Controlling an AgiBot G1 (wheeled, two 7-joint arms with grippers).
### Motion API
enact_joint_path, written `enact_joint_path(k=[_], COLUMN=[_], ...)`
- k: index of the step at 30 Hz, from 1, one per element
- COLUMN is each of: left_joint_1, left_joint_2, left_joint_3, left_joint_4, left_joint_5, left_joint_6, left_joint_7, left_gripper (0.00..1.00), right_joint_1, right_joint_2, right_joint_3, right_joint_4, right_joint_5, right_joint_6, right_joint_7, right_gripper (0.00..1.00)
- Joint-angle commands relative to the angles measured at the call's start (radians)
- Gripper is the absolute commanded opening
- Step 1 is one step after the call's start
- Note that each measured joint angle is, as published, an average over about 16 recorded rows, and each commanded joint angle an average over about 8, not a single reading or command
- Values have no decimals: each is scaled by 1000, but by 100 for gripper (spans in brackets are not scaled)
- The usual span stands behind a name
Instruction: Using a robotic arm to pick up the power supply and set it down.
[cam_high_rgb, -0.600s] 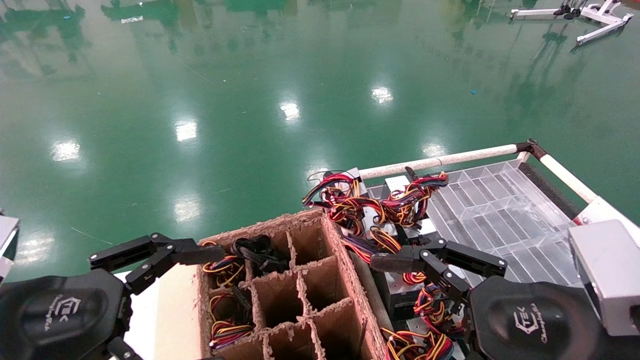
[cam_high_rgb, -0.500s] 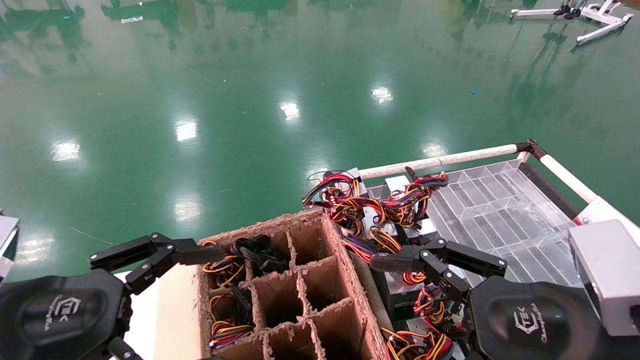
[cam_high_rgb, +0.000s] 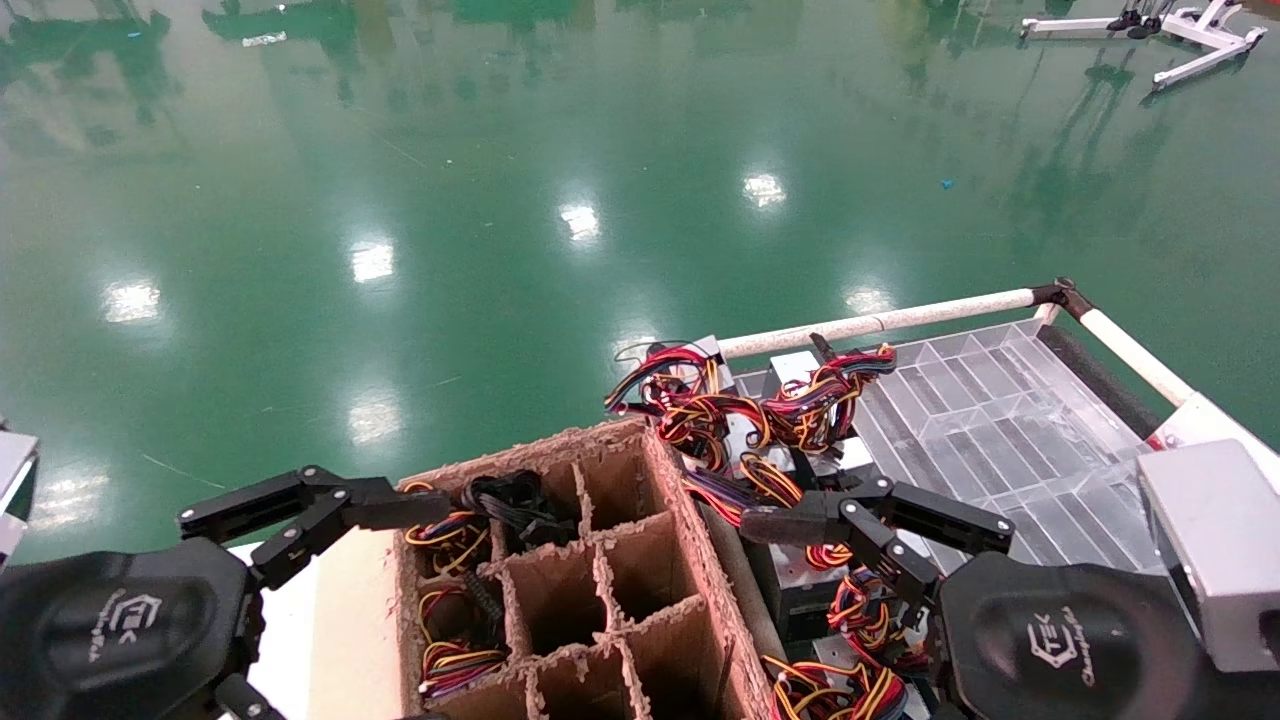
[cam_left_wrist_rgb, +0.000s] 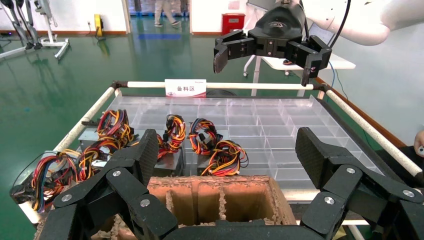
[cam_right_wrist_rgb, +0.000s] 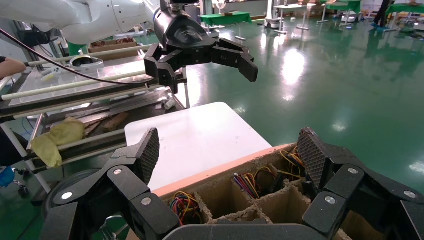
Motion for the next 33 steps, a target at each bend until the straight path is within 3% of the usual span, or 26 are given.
enact_joint_path(k=[1,3,4,26,33], left_joint_1=[0,0,0,0,0], left_joint_2=[0,0,0,0,0], left_joint_3=[0,0,0,0,0], left_joint_4=[0,0,0,0,0], left_joint_5=[0,0,0,0,0], left_joint_6=[0,0,0,0,0], left_joint_7=[0,0,0,0,0], left_gripper=[30,5,0,0,0], right_joint_1=[0,0,0,0,30], right_joint_2=[0,0,0,0,-29], right_joint_3=[0,0,0,-1,-34], right_joint_4=[0,0,0,-1,-42], right_joint_5=[0,0,0,-3,-86], right_joint_6=[0,0,0,1,37], right_joint_7=[0,0,0,0,-1], right_gripper=[100,100,100,100,100])
